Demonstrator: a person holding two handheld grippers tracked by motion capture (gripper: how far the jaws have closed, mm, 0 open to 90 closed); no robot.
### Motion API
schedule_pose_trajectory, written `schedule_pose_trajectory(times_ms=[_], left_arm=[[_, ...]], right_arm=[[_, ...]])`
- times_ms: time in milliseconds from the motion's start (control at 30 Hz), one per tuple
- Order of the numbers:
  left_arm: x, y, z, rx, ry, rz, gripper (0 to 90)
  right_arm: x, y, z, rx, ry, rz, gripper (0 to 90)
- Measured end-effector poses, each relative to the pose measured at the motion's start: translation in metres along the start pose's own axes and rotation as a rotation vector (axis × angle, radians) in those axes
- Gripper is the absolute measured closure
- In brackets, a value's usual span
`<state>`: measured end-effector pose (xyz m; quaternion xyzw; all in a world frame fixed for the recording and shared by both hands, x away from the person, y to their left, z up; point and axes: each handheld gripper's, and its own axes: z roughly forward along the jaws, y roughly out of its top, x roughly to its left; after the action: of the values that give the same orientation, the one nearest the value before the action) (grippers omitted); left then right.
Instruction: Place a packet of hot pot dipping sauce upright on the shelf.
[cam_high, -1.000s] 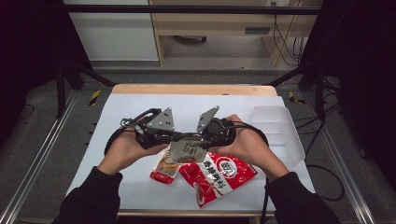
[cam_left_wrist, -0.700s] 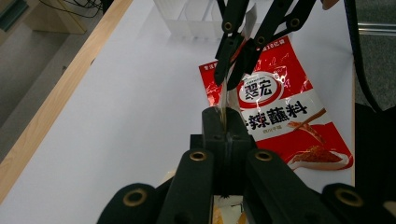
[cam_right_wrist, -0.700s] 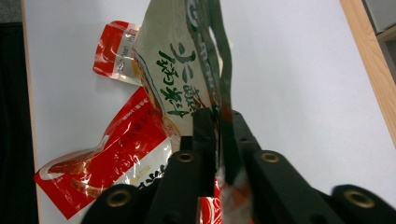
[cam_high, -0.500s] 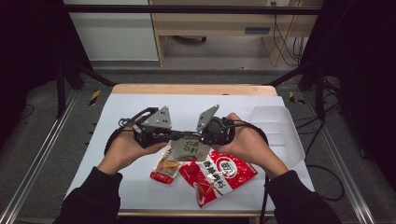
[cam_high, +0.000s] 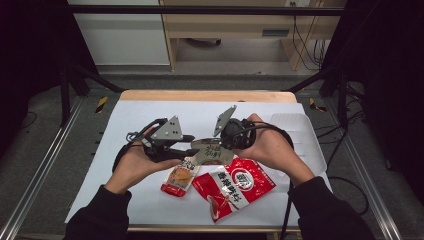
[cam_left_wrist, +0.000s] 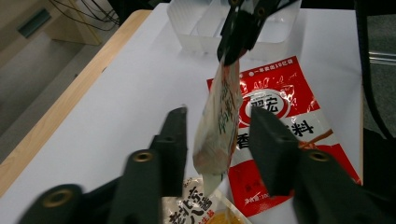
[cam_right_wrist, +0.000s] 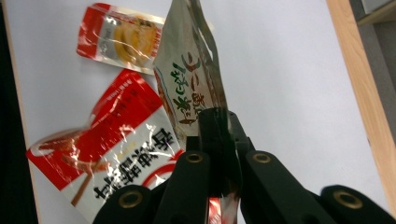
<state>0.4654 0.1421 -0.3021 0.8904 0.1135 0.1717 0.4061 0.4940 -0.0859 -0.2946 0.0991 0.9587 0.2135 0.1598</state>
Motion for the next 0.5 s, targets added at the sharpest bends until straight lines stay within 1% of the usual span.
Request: schedule_pose_trajectory(times_ms=[33, 67, 100, 133, 167, 200, 233, 333, 367, 400, 467, 500], left_arm=[[-0.002, -0.002, -0.001, 0.002, 0.021, 0.003, 42.9], [-0.005, -0.005, -0.001, 0.003, 0.041, 0.004, 42.9], [-0.008, -0.011, -0.001, -0.003, 0.064, -0.003, 38.5], [-0.009, -0.014, -0.002, 0.001, 0.072, -0.007, 34.4], [-0.011, -0.020, -0.002, 0.001, 0.085, -0.016, 28.4], [-0.013, -0.025, -0.002, 0.005, 0.098, -0.025, 28.4], [-0.015, -0.033, -0.002, 0.011, 0.119, -0.035, 24.3], [-0.018, -0.058, -0.004, 0.024, 0.159, -0.089, 15.4], [-0.018, -0.067, -0.004, 0.033, 0.172, -0.114, 11.0], [-0.018, -0.075, -0.004, 0.037, 0.183, -0.126, 11.0], [-0.017, -0.099, -0.006, 0.022, 0.209, -0.183, 9.3], [-0.016, -0.110, -0.007, 0.020, 0.215, -0.207, 8.7]], right_arm=[[-0.005, -0.003, -0.006, 0.007, -0.014, 0.012, 90.0], [-0.005, -0.003, -0.006, 0.007, -0.014, 0.012, 90.0], [-0.008, -0.005, -0.010, 0.006, -0.023, 0.020, 90.0], [-0.013, -0.008, -0.015, 0.008, -0.028, 0.027, 90.0], [-0.019, -0.013, -0.022, 0.007, -0.042, 0.041, 90.0], [-0.019, -0.013, -0.022, 0.007, -0.042, 0.041, 90.0], [-0.021, -0.015, -0.025, 0.008, -0.046, 0.045, 90.0], [-0.033, -0.025, -0.037, 0.020, -0.065, 0.057, 90.0], [-0.040, -0.031, -0.044, 0.026, -0.083, 0.069, 90.0], [-0.040, -0.031, -0.044, 0.026, -0.083, 0.069, 90.0], [-0.048, -0.038, -0.049, 0.031, -0.096, 0.081, 90.0], [-0.052, -0.042, -0.051, 0.031, -0.104, 0.089, 90.0]])
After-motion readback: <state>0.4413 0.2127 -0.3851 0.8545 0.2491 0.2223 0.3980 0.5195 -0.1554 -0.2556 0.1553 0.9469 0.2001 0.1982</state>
